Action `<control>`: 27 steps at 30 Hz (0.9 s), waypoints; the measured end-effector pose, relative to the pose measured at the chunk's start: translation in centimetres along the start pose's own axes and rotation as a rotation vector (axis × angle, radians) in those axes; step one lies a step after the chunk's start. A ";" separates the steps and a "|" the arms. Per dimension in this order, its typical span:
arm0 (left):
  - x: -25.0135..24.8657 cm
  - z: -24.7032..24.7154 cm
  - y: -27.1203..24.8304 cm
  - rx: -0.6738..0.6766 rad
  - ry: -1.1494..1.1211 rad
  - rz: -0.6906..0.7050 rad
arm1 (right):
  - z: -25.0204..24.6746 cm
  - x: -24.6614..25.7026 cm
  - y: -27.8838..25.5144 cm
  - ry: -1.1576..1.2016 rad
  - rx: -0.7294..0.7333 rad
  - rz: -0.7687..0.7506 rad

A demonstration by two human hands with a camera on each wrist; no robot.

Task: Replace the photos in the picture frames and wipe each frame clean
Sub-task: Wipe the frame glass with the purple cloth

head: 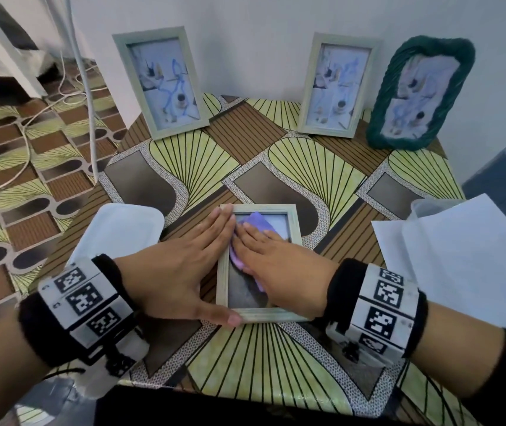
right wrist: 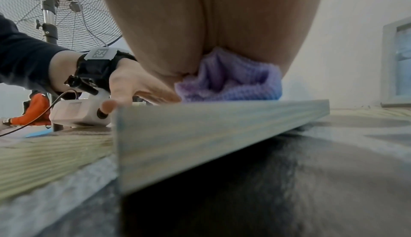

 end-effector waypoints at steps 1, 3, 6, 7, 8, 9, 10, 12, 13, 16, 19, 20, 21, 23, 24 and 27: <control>-0.1 0.0 0.0 -0.001 0.012 -0.006 | -0.1 0.0 -0.1 0.004 0.007 -0.012; -0.3 -0.1 -0.1 -0.003 0.024 -0.016 | -0.1 0.1 -0.5 0.013 0.023 -0.037; -0.5 -0.1 -0.2 0.008 0.021 -0.028 | 0.3 0.4 -1.1 0.034 0.055 -0.065; -0.5 -0.2 -0.2 0.014 0.015 -0.031 | 0.5 0.6 -1.3 0.036 0.065 -0.078; -0.6 -0.2 -0.2 0.019 0.010 -0.032 | 0.7 0.6 -1.6 0.040 0.071 -0.098; -0.6 -0.2 -0.2 0.022 0.008 -0.031 | 0.9 0.7 -1.9 0.045 0.071 -0.122; -0.6 -0.2 -0.2 0.023 0.008 -0.030 | 1.0 0.6 -2.3 0.050 0.067 -0.147; -0.5 -0.2 -0.2 0.019 0.007 -0.027 | 1.1 0.5 -3.2 0.048 0.055 -0.192; -0.5 -0.2 -0.2 0.019 0.004 -0.025 | 1.0 0.5 -3.6 0.046 0.051 -0.211; -0.5 -0.1 -0.3 0.021 -0.017 -0.021 | 0.7 0.6 -4.5 0.019 0.064 -0.225; -0.6 -0.2 -0.3 0.018 -0.036 -0.020 | 0.5 0.8 -5.4 -0.047 0.099 -0.172; -0.7 -0.2 -0.3 0.019 -0.043 -0.018 | 0.5 0.8 -5.7 -0.068 0.113 -0.152; -0.7 -0.2 -0.3 0.021 -0.052 -0.015 | 0.5 0.9 -5.9 -0.101 0.126 -0.127; -0.7 -0.2 -0.4 0.031 -0.075 -0.002 | 0.4 1.1 -6.5 -0.166 0.144 -0.072; -0.7 -0.3 -0.4 0.035 -0.086 0.005 | 0.3 1.2 -6.7 -0.184 0.149 -0.049; -0.7 -0.3 -0.4 0.042 -0.102 0.015 | -0.1 1.3 -6.9 -0.207 0.155 0.002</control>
Point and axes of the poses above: each hand's wrist, its own y-axis towards the middle knuckle, its own z-axis out of the palm, x = y × z, the point moved 2 cm from there along y, towards the middle knuckle, and after that the axes turned 12 degrees about x, right-handed, at the moved point
